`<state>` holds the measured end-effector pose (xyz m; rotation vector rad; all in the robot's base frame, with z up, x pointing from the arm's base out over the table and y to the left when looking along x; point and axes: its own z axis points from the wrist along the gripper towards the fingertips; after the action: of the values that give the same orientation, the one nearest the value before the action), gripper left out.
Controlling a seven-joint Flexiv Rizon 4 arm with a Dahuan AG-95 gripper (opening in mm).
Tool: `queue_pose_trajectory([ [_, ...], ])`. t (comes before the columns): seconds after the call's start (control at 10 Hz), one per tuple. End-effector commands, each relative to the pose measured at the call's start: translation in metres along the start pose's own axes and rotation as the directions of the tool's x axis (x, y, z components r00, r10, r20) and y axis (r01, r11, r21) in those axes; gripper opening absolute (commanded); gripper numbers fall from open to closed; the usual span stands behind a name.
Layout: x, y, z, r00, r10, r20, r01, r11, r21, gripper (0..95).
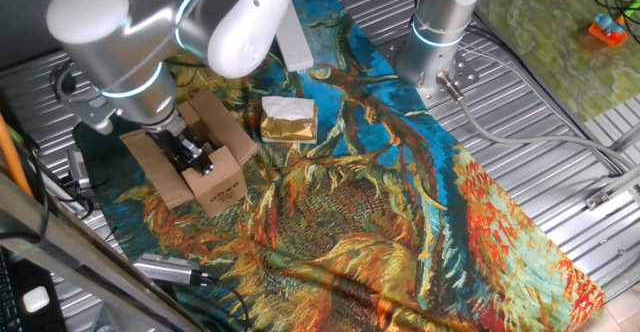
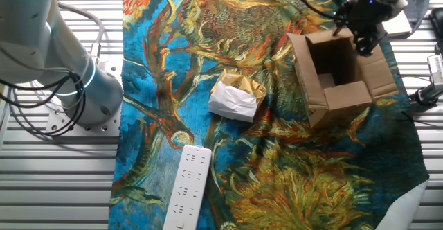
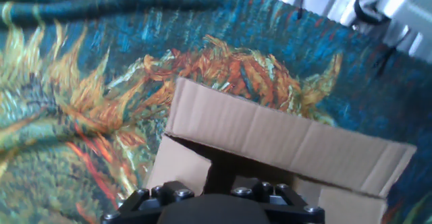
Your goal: Cover the box
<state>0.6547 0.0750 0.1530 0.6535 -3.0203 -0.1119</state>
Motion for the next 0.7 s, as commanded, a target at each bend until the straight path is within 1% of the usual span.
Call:
queue_pose_trajectory([
  [0.1, -0.003, 0.000, 0.013, 0.999, 0.045, 0.011, -0.045, 0.998, -0.043, 57.0],
  [0.2, -0.002, 0.001, 0.021, 0.999, 0.040, 0.024, -0.039, 0.998, -0.049, 57.0],
  [0.3, -0.001, 0.001, 0.027, 0.999, 0.037, 0.026, -0.036, 0.998, -0.051, 57.0],
  [0.7, 0.002, 0.003, 0.036, 0.999, 0.036, 0.035, -0.034, 0.998, -0.055, 57.0],
])
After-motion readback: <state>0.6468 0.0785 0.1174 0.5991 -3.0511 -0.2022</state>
